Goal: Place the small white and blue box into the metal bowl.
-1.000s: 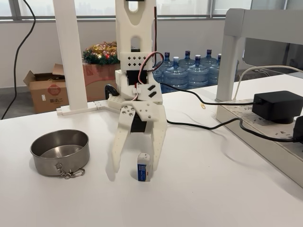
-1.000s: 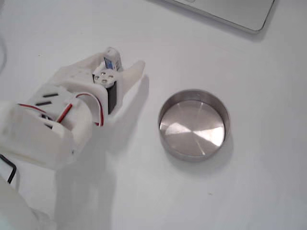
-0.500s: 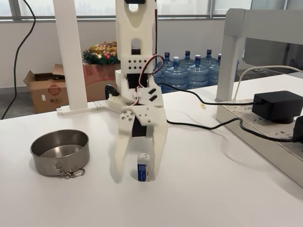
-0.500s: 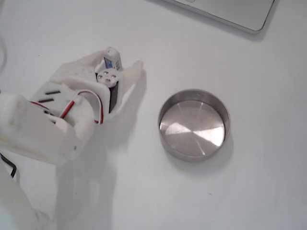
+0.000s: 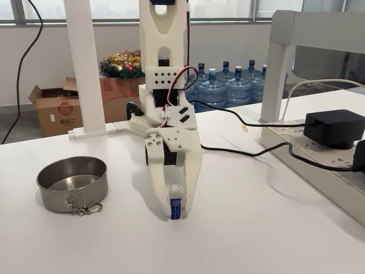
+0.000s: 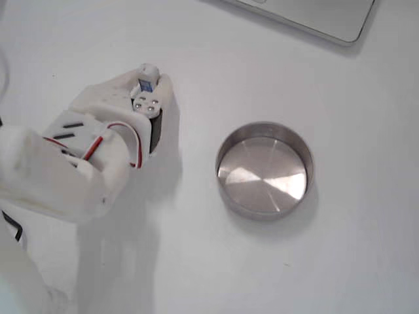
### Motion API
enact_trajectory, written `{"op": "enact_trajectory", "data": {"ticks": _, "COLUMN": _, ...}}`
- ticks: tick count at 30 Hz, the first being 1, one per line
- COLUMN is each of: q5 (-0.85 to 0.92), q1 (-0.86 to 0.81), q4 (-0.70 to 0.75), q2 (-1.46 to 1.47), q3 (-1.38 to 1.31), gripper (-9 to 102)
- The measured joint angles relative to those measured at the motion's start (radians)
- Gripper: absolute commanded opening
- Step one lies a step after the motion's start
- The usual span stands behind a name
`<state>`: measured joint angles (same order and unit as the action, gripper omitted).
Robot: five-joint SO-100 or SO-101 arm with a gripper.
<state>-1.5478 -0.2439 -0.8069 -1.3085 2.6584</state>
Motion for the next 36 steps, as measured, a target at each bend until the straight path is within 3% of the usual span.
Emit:
{"op": "enact_trajectory", "data": {"ticks": 9, "q5": 0.000, "q1": -0.031, "q4": 0.000, "q2": -0.046, "q3": 0.006, "gripper": -5}}
{"op": "enact_trajectory", "data": {"ticks": 16, "q5": 0.000, "q1": -0.133, "q4": 0.000, "q2": -0.316, "q3": 0.129, "gripper": -5}}
{"op": "enact_trajectory", "data": {"ticks": 30, "q5": 0.000, "q1": -0.488, "q4": 0.000, "q2": -0.535, "q3": 0.307, "gripper": -4}}
{"op": "enact_trajectory", "data": {"ticks": 36, "q5": 0.000, "q1": -0.505, "q4": 0.000, "q2": -0.535, "q3": 0.334, "gripper": 12}}
